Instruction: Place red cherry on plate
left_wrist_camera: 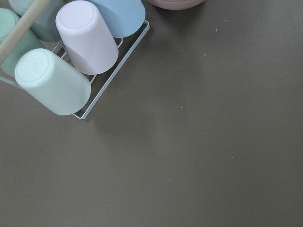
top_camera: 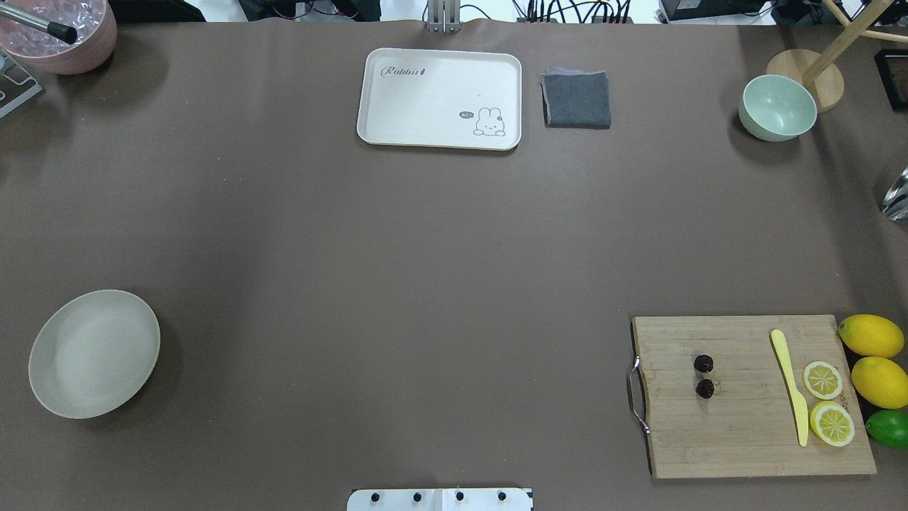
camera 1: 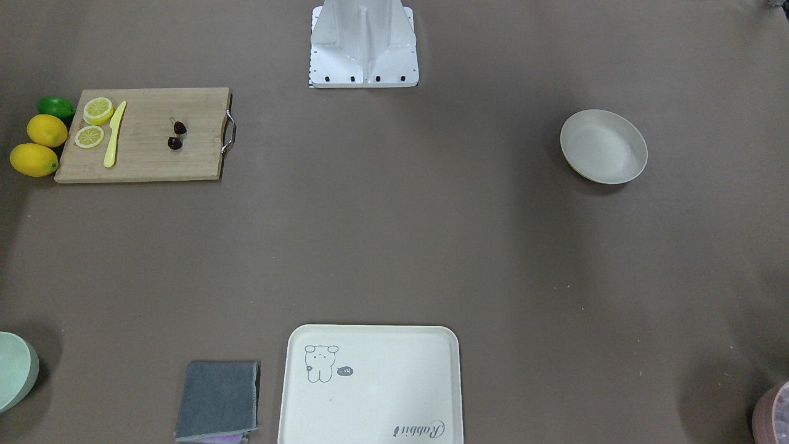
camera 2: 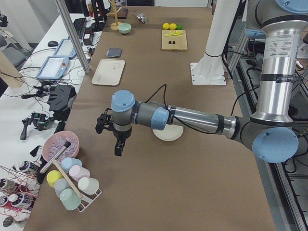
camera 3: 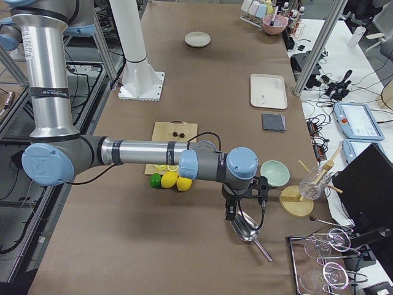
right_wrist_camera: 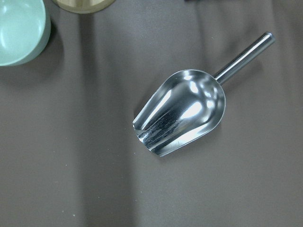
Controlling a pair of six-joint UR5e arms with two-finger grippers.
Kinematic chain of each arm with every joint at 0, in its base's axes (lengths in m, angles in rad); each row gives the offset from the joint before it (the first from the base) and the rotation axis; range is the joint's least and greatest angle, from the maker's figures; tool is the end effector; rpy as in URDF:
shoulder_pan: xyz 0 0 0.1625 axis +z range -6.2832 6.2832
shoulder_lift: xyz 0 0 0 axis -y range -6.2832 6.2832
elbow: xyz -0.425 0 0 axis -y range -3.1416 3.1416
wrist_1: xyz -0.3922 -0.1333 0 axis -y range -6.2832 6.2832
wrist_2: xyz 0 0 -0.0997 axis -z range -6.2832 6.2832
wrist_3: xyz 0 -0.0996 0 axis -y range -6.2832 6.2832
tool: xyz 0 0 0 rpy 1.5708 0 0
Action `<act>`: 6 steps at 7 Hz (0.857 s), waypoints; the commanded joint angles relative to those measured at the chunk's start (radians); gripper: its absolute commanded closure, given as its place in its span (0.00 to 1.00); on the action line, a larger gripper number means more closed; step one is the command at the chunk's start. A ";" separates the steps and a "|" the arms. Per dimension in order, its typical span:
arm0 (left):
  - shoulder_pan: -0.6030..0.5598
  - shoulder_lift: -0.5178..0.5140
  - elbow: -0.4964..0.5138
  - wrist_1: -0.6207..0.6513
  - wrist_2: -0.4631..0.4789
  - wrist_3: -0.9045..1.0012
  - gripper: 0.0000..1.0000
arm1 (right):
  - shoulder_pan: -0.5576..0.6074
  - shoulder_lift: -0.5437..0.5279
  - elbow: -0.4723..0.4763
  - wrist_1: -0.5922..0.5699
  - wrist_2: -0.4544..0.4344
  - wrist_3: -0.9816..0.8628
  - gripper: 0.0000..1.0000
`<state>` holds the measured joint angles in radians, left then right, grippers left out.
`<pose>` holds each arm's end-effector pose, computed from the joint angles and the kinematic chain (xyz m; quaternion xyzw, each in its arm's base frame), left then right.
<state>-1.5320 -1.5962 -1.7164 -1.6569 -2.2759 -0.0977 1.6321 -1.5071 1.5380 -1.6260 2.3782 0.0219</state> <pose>-0.0488 -0.5153 0.5686 0.0967 0.3499 0.0168 0.9317 0.0929 -0.5123 0.6458 -0.0034 -0.3929 0.0430 0.9186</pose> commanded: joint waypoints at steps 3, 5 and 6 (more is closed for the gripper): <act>0.001 0.015 0.009 -0.003 0.001 0.001 0.02 | 0.000 0.010 0.004 0.000 -0.002 0.009 0.00; 0.001 0.016 0.005 -0.003 -0.007 0.001 0.02 | 0.000 0.010 0.007 0.000 -0.002 0.010 0.00; 0.004 0.013 0.012 -0.003 -0.005 0.000 0.02 | 0.000 0.010 0.019 0.000 -0.004 0.010 0.00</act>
<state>-1.5299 -1.5812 -1.7084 -1.6597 -2.2796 -0.0965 1.6321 -1.4972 1.5466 -1.6260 2.3758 0.0319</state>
